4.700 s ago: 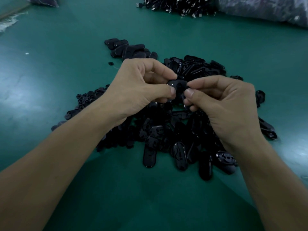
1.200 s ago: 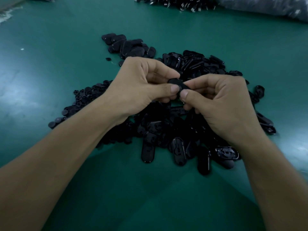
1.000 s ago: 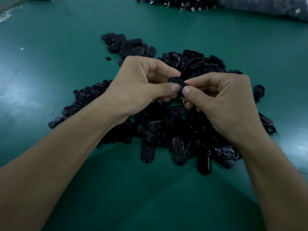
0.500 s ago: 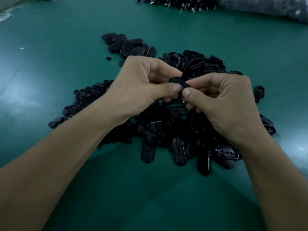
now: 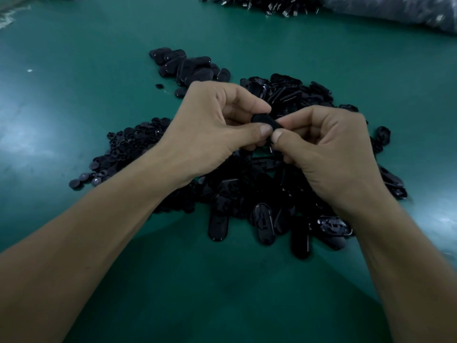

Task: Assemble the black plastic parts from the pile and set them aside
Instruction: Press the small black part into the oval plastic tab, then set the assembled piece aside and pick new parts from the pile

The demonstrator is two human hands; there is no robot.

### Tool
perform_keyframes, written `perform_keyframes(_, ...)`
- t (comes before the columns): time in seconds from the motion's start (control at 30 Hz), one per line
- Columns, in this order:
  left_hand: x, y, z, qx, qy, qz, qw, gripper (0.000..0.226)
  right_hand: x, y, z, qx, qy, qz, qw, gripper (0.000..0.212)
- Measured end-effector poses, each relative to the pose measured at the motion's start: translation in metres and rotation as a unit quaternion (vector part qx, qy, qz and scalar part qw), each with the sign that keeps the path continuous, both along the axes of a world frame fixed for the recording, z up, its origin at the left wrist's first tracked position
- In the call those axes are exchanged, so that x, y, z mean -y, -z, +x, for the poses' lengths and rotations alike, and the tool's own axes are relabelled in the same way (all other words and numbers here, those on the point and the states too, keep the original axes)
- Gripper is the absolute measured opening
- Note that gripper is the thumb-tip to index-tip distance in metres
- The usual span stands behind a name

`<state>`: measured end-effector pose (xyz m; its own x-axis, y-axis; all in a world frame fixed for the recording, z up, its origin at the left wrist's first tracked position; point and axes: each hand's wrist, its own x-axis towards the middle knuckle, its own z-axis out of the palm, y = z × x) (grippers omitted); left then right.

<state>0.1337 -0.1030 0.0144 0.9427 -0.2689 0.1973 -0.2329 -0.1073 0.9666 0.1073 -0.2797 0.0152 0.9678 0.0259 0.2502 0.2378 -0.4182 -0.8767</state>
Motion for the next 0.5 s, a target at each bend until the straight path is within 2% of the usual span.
perform_keyframes(0.37,-0.0028,0.0037,0.0029,0.038,-0.027,0.095,0.994,0.017,0.0007,0.0029,-0.0013,0.017,-0.005,-0.032,0.999,0.015)
perform_keyframes(0.5,-0.0054,0.0032,0.0033,0.085,-0.056,0.152,0.983,0.012,-0.0005,0.0054,-0.0012,0.049,0.026,-0.053,0.997,0.015)
